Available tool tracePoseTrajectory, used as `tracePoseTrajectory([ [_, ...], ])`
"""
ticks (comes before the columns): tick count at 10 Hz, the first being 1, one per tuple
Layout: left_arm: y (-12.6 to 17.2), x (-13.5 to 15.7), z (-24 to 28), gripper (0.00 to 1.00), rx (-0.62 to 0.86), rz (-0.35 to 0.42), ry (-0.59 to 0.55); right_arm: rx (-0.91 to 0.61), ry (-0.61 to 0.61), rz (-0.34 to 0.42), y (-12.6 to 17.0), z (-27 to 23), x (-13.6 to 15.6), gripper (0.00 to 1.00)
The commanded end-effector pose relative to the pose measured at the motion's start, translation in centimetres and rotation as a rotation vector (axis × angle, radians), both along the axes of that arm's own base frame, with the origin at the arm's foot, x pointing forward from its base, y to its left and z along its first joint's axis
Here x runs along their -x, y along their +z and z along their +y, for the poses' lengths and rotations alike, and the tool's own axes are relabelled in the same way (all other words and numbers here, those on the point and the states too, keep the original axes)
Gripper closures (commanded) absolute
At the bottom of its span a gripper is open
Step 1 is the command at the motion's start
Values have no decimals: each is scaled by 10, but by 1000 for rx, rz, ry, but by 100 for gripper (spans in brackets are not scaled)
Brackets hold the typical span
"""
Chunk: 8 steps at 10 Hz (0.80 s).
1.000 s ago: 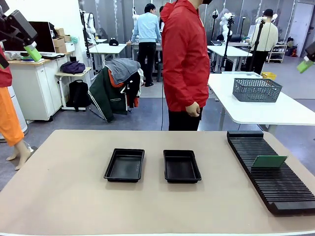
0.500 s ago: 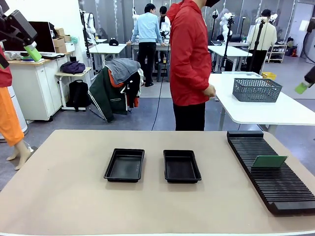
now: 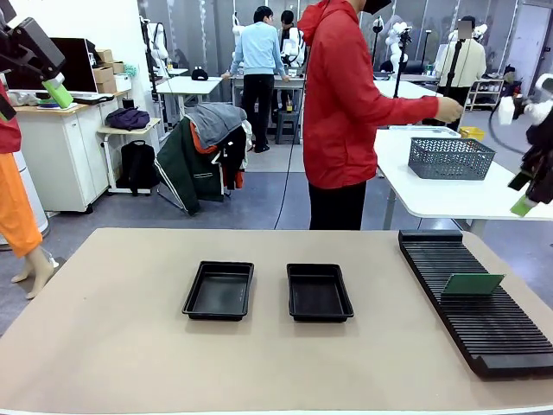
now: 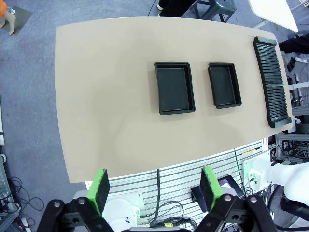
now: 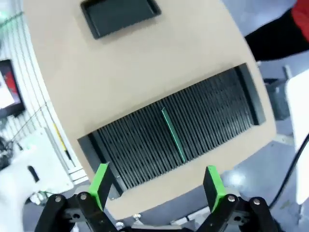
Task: Inspect and transfer BCBs to ESD trays.
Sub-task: Pick up the Blank PCB from the PCB Rack and place it in the left ESD tray.
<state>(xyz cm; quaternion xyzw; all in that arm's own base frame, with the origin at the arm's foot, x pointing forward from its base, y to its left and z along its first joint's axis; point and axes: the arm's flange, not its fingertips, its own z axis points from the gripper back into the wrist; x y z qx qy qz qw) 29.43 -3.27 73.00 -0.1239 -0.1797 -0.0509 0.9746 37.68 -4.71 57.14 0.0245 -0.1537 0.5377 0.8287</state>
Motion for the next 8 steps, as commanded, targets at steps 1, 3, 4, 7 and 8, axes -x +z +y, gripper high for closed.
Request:
tracePoseTrajectory([
  [1,0,0,0,0,0,0,1,63,114,-39,-30,-3,-8,0],
  [3,0,0,0,0,0,0,1,107,193,-51,-60,-3,-10,0],
  [4,0,0,0,0,0,0,1,135,234,-54,-75,-4,-12,0],
  [7,0,0,0,0,0,0,1,190,290,-76,-108,-4,-21,0],
  [8,0,0,0,0,0,0,1,197,297,-77,-120,-5,-25,0],
])
